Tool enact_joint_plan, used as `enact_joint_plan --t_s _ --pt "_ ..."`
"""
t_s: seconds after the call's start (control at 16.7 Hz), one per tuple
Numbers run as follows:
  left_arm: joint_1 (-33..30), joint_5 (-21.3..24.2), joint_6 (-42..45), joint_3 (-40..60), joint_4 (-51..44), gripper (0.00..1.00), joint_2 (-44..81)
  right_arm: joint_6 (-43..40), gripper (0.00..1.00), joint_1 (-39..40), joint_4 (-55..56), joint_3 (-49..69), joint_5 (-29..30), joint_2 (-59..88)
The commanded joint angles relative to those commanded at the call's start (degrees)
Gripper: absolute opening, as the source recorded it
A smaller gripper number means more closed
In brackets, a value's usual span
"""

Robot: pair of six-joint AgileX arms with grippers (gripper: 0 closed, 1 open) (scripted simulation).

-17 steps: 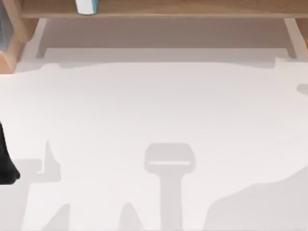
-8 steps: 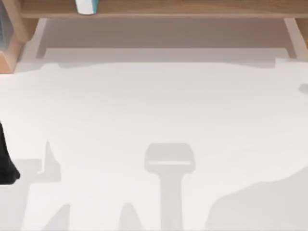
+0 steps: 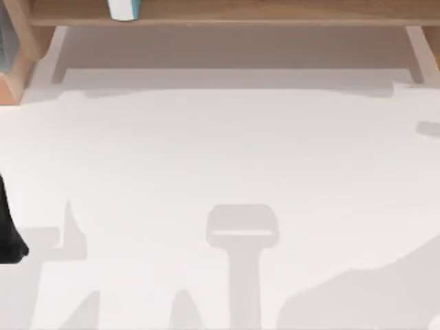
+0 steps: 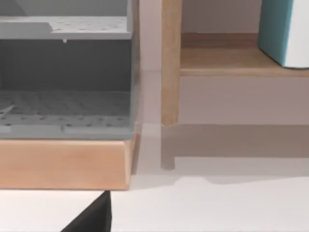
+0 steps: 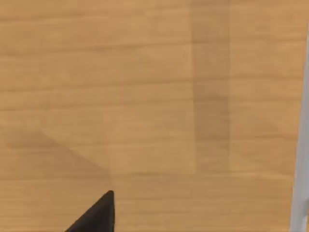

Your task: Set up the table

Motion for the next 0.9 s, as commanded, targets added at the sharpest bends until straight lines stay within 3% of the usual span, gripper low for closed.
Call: enact_joint_plan --t_s 0.36,0.9 --pt "0.0 0.0 0.0 0.0 0.0 1.0 0.0 15.1 1.0 4.5 -11.0 -12.2 3.6 -23.4" --pt "0.0 0.0 0.0 0.0 0.0 1.0 0.0 52.0 1.0 14.5 -37.0 -41.1 13.4 -86.1"
